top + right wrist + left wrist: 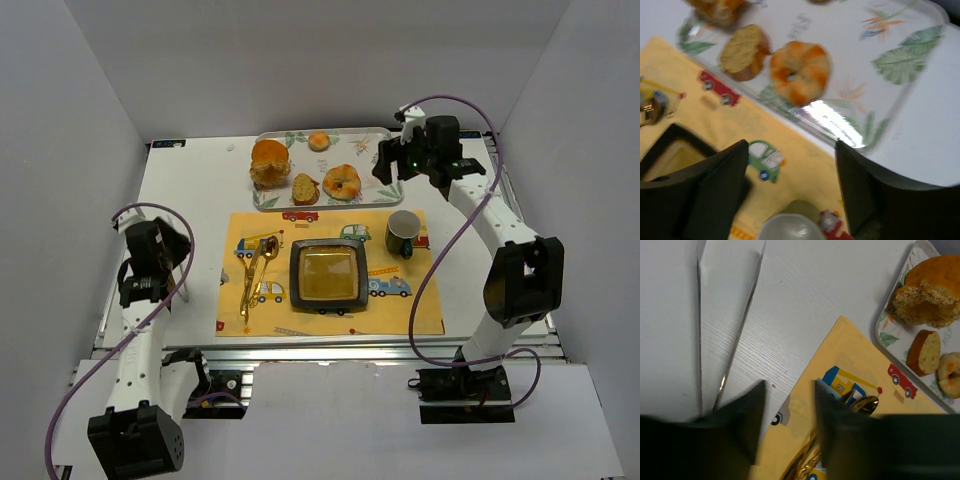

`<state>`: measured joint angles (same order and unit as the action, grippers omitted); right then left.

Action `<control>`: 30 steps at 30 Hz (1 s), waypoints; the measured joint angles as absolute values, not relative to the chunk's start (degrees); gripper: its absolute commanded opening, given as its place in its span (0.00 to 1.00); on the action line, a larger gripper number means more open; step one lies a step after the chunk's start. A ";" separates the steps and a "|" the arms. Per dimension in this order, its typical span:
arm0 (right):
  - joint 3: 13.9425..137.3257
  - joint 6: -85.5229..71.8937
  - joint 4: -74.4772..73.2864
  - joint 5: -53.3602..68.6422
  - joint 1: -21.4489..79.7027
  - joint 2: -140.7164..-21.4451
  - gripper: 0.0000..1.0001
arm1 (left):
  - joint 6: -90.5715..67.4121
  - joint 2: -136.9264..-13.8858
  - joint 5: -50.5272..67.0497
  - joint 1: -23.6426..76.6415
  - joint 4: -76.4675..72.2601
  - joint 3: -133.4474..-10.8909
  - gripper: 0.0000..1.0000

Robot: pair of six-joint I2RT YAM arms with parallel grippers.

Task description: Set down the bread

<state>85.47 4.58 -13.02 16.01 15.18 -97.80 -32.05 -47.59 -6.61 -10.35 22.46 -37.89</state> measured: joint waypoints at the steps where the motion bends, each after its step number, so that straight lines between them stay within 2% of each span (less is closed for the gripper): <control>1: 84.62 6.81 -13.10 18.70 14.50 -97.80 0.42 | -32.56 -47.94 -6.72 -10.35 22.46 -37.89 0.00; 2: 84.07 9.13 -13.63 22.92 13.67 -97.80 0.00 | -32.97 -48.58 -7.01 -10.35 22.55 -37.89 0.00; 4: 82.85 11.53 -13.93 30.74 11.97 -97.76 0.00 | -33.85 -50.19 -7.53 -10.35 22.96 -37.89 0.00; 5: 82.39 12.73 -14.22 34.09 11.18 -97.76 0.17 | -34.35 -51.37 -7.92 -10.37 23.27 -37.89 0.05; 6: 82.00 13.72 -14.68 37.30 10.52 -97.76 0.43 | -34.54 -52.49 -8.19 -10.41 23.53 -37.89 0.22; 7: 81.60 14.72 -15.16 40.16 9.82 -97.76 0.60 | -34.54 -54.02 -8.43 -10.48 23.94 -37.95 0.44; 8: 81.36 15.77 -15.66 42.70 9.37 -97.76 0.67 | -34.28 -55.77 -8.56 -10.57 24.64 -38.22 0.60; 9: 81.08 17.10 -15.99 44.93 9.23 -97.78 0.70 | -33.93 -57.74 -8.62 -10.68 25.67 -38.76 0.74; 12: 79.57 20.10 -16.08 49.93 9.45 -97.62 0.72 | -32.71 -64.45 -9.08 -10.79 27.77 -41.36 0.90; 18: 74.72 24.12 -16.14 55.11 9.78 -95.59 0.76 | -27.24 -73.97 -9.21 -10.83 29.28 -45.06 0.94; 25: 74.17 25.69 -15.75 57.76 8.54 -95.04 0.76 | -19.29 -83.72 -12.43 -11.35 30.28 -49.54 0.93; 30: 74.15 25.67 -15.73 58.43 6.48 -95.04 0.76 | -12.69 -85.01 -13.17 -13.91 27.70 -49.93 0.84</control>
